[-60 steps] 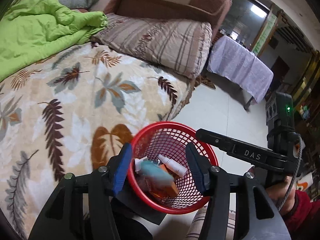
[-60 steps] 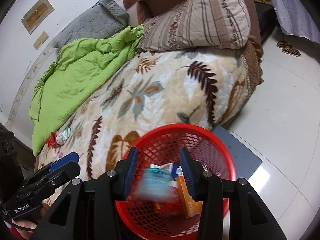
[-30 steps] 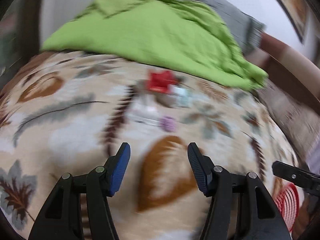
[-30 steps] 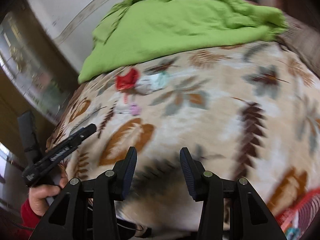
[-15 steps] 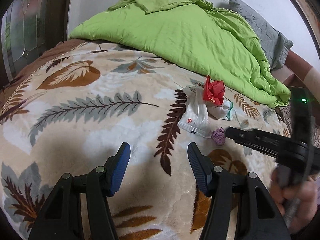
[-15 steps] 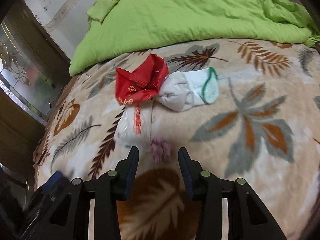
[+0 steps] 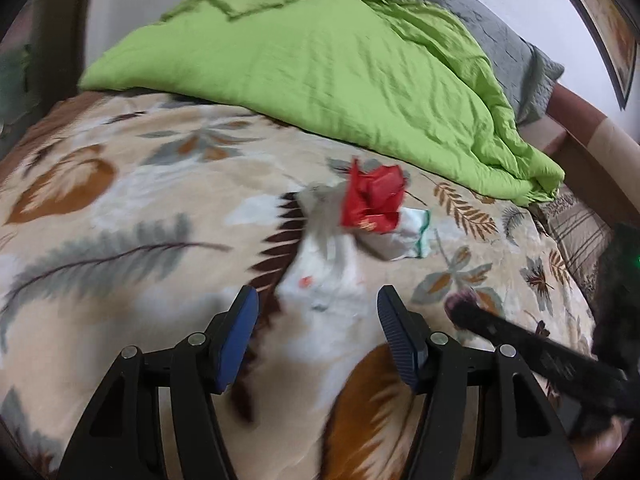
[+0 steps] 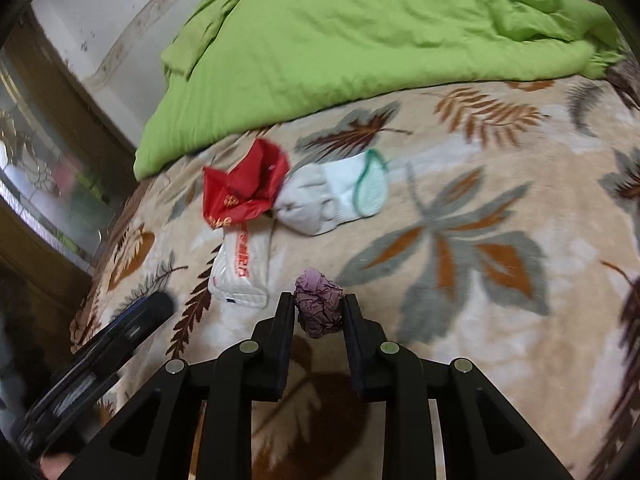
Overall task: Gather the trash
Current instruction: 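Grasp the white wrapper with the left tool while the right tool grasps the purple ball, then hold the white wrapper and purple ball above the blanket with both tools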
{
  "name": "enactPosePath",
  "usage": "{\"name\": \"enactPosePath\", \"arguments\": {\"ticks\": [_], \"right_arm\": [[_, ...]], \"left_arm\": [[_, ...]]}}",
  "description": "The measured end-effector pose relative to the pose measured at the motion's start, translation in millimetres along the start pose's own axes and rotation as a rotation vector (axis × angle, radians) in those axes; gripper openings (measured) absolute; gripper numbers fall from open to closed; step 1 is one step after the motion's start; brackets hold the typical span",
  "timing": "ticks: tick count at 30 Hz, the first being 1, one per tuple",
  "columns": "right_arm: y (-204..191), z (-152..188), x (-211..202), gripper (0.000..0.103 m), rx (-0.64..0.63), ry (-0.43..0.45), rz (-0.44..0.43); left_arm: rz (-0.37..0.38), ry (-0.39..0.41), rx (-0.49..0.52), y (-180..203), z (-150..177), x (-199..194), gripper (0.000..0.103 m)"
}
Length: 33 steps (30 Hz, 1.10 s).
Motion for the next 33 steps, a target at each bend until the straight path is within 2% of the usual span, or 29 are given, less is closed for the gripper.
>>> {"name": "enactPosePath", "arguments": {"ticks": [4,8,10,14,17,20,28,33], "right_arm": [[7,-4,-16,0.026,-0.01,0.043,0.009],[13,-7,-20,0.026,-0.002,0.051,0.0],[12,-7,-20,0.026,-0.003,0.047,-0.006],[7,-5,-19,0.026,-0.012,0.041,-0.015],[5,-5,-19,0.026,-0.014,0.045,-0.015],[3,-5,-23,0.026,-0.01,0.055,-0.02],[-12,17,-46,0.026,-0.031,0.073,-0.038],[-18,30,-62,0.026,-0.048,0.089,-0.046]], "left_arm": [[-0.054,-0.072,0.053,8,-6,41,0.061],[-0.097,-0.117,0.05,3,-8,73,0.06],[-0.1,-0.115,0.046,1,-11,82,0.058],[-0.102,-0.103,0.036,-3,-12,82,0.048],[-0.093,-0.098,0.01,-8,-8,74,0.042],[-0.092,-0.1,0.0,-11,1,58,0.042],[-0.083,-0.101,0.032,-5,41,1,0.042],[-0.096,-0.055,0.087,7,61,-40,0.042]]}}
Point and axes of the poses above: each gripper's, at about its wrist camera, not at the fingertips, and x roughly the way its jaws point, y to its right, z to its underside, the point moved 9 cm from there along x, roughly the way its jaws point, and after that the axes turned 3 degrees about x, right-handed, at the moved point
